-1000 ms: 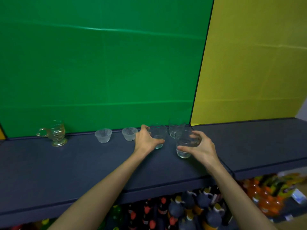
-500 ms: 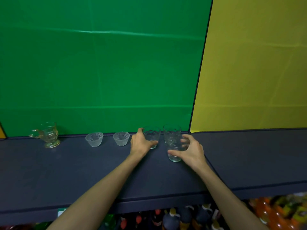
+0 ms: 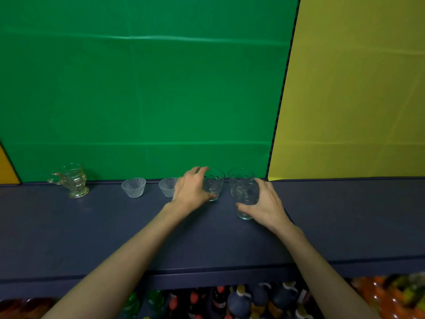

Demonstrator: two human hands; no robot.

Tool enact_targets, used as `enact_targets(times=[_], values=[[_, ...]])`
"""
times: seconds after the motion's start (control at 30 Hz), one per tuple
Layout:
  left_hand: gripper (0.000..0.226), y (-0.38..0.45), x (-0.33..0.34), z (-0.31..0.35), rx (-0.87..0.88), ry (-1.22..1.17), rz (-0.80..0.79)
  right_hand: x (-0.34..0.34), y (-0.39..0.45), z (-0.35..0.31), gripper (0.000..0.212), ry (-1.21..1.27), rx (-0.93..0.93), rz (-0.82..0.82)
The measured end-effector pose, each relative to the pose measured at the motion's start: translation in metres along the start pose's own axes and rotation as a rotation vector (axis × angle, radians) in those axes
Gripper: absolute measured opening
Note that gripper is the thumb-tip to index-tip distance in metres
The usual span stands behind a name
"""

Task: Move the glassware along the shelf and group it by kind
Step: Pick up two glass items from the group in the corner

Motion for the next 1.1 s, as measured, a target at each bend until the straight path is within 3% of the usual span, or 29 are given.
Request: enact_targets(times=[0.2, 0.57, 0.97, 1.1], values=[[0.069, -0.022, -0.032, -0.019, 0.042, 0.199, 0.012, -0.006, -0.004, -0.05, 0.065, -0.2, -0.286, 0.088], [0.066, -0.1, -0.12, -0.113, -0.068, 0.343, 0.029, 0.073, -0.028, -0.197, 0.04, -0.111, -0.586, -0.061], [0.059, -0.231, -0.232, -0.305, -0.264, 0.355, 0.132, 0.21, -0.102, -0.38, 0.039, -0.078, -0.714, -0.199], [0.071, -0.278, -0.269, -0.383, -0.333, 0.361, 0.11, 0.263, -0.134, -0.448, 0.039, -0.089, -0.753, -0.226]])
Point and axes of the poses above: each hand's wrist, its own y-axis towards the middle knuckle, its own x-axis out of the palm, z = x × y, the point moved 5 cm from there along y, towards the middle knuckle, and after that the axes turned 1 degree about -x, right-handed, at the moved point
